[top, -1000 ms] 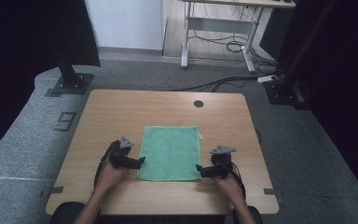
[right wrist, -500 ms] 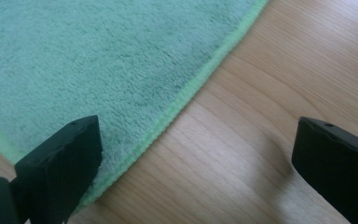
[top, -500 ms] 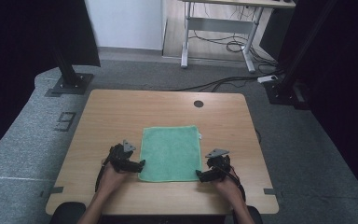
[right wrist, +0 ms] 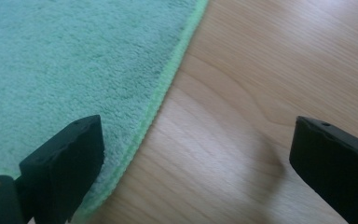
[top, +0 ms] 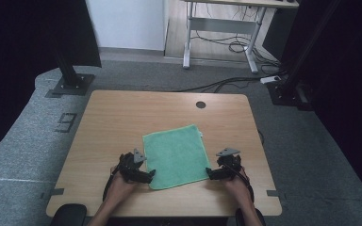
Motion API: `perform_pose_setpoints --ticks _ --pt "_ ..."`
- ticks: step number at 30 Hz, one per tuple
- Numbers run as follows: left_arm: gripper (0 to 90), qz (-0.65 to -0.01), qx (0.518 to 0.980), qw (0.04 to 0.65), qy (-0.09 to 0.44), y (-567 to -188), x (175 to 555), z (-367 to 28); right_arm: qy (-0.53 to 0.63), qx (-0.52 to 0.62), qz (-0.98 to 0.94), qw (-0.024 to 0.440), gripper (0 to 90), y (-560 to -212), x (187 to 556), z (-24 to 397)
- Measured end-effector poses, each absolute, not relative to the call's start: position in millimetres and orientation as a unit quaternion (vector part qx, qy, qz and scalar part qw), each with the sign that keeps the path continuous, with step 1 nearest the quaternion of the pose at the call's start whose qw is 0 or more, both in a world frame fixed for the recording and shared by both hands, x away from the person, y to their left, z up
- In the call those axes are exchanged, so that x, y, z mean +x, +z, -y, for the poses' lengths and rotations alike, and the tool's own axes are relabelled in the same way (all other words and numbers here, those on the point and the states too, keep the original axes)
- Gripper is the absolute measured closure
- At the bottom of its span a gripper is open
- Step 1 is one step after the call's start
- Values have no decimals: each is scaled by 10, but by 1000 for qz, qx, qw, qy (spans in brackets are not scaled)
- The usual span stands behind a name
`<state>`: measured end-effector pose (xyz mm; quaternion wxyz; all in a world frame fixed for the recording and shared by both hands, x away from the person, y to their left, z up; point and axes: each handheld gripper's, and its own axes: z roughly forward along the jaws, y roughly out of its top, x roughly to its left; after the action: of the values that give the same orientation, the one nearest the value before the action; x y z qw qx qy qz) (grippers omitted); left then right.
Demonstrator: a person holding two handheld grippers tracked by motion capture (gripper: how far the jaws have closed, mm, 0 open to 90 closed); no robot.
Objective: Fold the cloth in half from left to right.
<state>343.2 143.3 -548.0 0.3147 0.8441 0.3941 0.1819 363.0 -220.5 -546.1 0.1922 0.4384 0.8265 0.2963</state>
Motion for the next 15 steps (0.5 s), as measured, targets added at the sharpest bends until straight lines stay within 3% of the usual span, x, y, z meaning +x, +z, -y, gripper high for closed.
perform_pose_setpoints --ticks 8,15 --pt "0 -378 852 320 171 -5487 3388 -1312 300 465 -810 193 38 -5476 3683 2408" --pt "0 -400 839 323 178 -5416 3550 -1488 313 474 -803 180 24 -5507 3690 2450"
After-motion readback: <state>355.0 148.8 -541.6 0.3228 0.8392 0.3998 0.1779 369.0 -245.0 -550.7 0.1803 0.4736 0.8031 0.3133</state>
